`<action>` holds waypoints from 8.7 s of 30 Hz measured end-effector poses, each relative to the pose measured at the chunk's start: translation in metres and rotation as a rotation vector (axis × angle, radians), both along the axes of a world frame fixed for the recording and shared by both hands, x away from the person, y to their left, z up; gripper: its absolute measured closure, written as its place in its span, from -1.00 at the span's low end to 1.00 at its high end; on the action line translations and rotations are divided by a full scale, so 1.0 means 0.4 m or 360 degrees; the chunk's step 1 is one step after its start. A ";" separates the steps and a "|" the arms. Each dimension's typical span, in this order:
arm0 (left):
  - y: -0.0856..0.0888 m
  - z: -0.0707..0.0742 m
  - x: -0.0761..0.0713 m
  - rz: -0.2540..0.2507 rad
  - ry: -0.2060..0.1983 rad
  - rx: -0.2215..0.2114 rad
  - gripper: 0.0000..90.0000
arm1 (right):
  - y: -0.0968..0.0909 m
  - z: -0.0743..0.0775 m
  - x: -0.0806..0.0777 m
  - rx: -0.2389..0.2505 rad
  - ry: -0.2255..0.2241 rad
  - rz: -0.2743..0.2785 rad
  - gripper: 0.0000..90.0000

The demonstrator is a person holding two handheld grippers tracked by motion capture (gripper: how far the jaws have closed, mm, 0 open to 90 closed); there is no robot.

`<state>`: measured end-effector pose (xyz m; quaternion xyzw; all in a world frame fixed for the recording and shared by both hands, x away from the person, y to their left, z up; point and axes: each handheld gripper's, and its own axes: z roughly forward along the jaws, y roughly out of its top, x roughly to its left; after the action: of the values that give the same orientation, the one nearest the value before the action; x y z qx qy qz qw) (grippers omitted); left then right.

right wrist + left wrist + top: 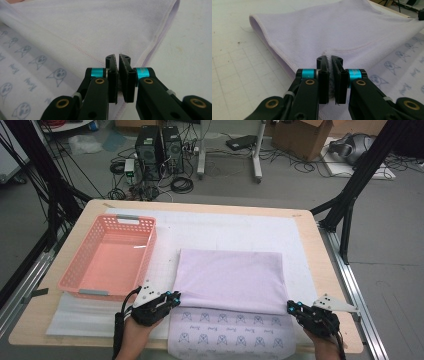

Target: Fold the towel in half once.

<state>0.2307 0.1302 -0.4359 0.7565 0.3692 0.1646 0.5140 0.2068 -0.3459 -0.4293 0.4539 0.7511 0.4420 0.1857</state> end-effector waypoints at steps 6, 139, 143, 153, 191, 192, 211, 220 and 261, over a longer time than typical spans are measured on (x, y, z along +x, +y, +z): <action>0.009 -0.009 -0.062 -0.0003 -0.0024 -0.0003 0.87 | 0.012 0.003 -0.051 -0.0036 -0.0009 0.0004 0.89; -0.086 0.034 0.581 0.0521 0.0167 -0.0022 0.68 | 0.007 0.011 0.543 -0.0054 -0.0029 -0.0356 0.79; -0.085 0.043 0.566 0.0500 0.0194 -0.0050 0.04 | -0.002 0.005 0.541 -0.0025 0.0018 -0.0394 0.44; -0.108 0.051 0.478 0.0291 0.0130 0.0047 -0.12 | 0.021 0.035 0.506 0.0063 0.0103 -0.0248 0.24; -0.069 -0.034 0.181 -0.0050 0.0199 0.0134 0.57 | -0.006 -0.023 0.151 -0.0104 0.0190 0.0051 0.43; -0.072 -0.035 0.180 -0.0052 0.0195 0.0142 0.63 | -0.004 -0.026 0.153 -0.0118 0.0203 0.0058 0.45; -0.053 -0.011 0.147 -0.0064 0.0067 0.0041 0.89 | -0.009 -0.010 0.137 -0.0150 0.0143 0.0135 0.91; -0.034 -0.007 0.101 -0.0057 -0.0018 0.0006 0.89 | -0.008 0.001 0.100 -0.0127 0.0095 0.0101 0.91; 0.012 -0.011 -0.193 -0.0134 -0.0047 -0.0030 0.90 | 0.026 0.024 -0.213 -0.0134 -0.0031 0.0075 0.92</action>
<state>0.1535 0.1349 -0.4401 0.7639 0.3310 0.1505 0.5331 0.1217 -0.3353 -0.4199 0.4236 0.7776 0.4187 0.2015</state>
